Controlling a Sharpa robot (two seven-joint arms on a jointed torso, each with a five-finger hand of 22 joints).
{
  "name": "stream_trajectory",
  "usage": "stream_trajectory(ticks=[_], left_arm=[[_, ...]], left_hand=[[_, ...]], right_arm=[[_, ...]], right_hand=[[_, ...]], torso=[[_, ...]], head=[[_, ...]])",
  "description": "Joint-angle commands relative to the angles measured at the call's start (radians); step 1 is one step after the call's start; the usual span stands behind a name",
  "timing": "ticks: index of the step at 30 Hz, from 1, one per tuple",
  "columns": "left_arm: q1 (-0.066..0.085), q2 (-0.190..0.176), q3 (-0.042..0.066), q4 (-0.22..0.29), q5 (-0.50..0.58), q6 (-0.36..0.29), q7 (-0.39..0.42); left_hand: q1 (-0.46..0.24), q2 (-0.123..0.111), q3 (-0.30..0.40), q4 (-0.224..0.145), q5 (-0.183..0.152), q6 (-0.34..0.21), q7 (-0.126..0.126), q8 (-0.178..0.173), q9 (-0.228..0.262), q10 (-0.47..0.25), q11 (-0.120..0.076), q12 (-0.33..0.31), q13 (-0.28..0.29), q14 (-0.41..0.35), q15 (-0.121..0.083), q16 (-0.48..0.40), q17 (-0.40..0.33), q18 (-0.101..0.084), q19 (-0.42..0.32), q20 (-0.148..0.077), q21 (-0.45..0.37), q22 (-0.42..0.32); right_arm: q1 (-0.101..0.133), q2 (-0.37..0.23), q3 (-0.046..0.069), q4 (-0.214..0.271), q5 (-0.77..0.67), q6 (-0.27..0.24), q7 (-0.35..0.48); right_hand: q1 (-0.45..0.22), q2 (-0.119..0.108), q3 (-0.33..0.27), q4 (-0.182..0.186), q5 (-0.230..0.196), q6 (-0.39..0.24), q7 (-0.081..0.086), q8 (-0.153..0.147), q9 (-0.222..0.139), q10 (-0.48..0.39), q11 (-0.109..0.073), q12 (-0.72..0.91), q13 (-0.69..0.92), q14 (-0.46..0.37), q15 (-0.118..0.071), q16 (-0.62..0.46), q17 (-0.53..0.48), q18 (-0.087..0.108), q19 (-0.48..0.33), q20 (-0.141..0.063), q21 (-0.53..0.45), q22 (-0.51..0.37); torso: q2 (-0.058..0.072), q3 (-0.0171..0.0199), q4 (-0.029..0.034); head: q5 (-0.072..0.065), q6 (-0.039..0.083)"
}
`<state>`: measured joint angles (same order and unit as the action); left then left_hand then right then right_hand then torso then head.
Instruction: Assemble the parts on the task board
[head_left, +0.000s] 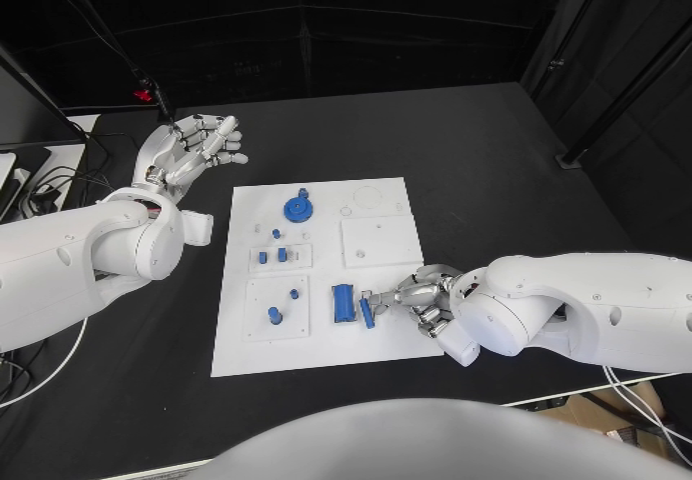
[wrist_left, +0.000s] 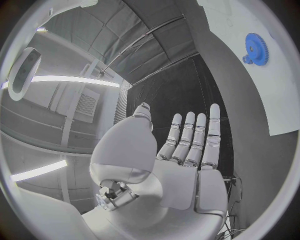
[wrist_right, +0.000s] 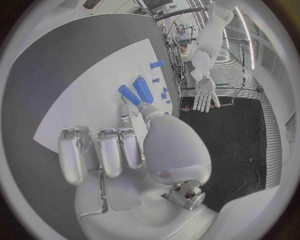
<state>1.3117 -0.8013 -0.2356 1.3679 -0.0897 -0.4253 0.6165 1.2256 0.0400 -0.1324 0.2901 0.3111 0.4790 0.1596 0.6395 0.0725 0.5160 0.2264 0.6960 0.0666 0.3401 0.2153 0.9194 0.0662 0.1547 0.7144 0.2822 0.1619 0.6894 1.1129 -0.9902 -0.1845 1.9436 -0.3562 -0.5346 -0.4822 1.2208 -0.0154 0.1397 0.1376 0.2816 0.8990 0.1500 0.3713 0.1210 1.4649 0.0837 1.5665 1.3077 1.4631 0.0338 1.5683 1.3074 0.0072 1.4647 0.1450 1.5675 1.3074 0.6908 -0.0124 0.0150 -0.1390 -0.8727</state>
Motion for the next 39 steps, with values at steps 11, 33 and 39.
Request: stream_trajectory(ticks=[11, 33, 39], left_arm=[[0.001, 0.0, 0.001, 0.0, 0.0, 0.009, 0.004], [0.001, 0.0, 0.001, -0.001, 0.0, 0.01, 0.002], [0.001, 0.002, 0.001, -0.002, 0.0, 0.011, 0.0]], left_hand=[[-0.002, 0.009, -0.006, 0.002, 0.005, -0.009, 0.109, 0.004, -0.001, -0.006, 0.0, 0.005, -0.002, -0.001, -0.007, 0.005, -0.001, 0.001, 0.003, 0.0, 0.006, 0.001], [-0.002, 0.009, -0.006, 0.002, 0.005, -0.009, 0.109, 0.004, -0.001, -0.006, 0.0, 0.005, -0.002, -0.001, -0.007, 0.005, -0.001, 0.001, 0.003, 0.0, 0.006, 0.001], [0.0, 0.011, -0.008, 0.002, 0.005, -0.009, 0.109, 0.005, -0.002, -0.006, 0.0, 0.006, -0.002, -0.001, -0.007, 0.006, -0.001, 0.0, 0.002, 0.0, 0.008, 0.002]], right_arm=[[0.001, 0.004, 0.0, -0.001, 0.005, 0.005, -0.002], [0.001, -0.026, 0.0, 0.01, -0.349, 0.204, -0.131], [0.001, -0.024, 0.0, 0.013, -0.409, 0.285, -0.157]], right_hand=[[-0.017, -0.001, -0.02, 0.008, -0.009, 0.007, 0.0, -0.012, -0.003, 0.106, -0.002, 0.004, 0.263, 0.108, -0.006, 0.002, 0.263, -0.007, 0.106, -0.008, 0.003, 0.263], [-0.046, 0.014, -0.204, 0.126, -0.23, 0.014, -0.037, 0.147, 0.103, 0.106, -0.033, 0.004, 0.263, 0.108, -0.04, 0.002, 0.263, -0.007, 0.106, -0.037, 0.003, 0.263], [-0.041, 0.018, -0.25, 0.15, -0.234, 0.017, -0.05, 0.21, 0.152, 0.106, -0.047, 0.004, 0.263, 0.108, -0.049, 0.002, 0.263, -0.007, 0.106, -0.048, 0.003, 0.263]], torso=[[0.0, 0.0001, 0.0001], [0.0, -0.0002, -0.0024], [0.001, 0.0005, -0.0003]], head=[[0.002, 0.0], [0.004, 0.0], [0.0, 0.0]])
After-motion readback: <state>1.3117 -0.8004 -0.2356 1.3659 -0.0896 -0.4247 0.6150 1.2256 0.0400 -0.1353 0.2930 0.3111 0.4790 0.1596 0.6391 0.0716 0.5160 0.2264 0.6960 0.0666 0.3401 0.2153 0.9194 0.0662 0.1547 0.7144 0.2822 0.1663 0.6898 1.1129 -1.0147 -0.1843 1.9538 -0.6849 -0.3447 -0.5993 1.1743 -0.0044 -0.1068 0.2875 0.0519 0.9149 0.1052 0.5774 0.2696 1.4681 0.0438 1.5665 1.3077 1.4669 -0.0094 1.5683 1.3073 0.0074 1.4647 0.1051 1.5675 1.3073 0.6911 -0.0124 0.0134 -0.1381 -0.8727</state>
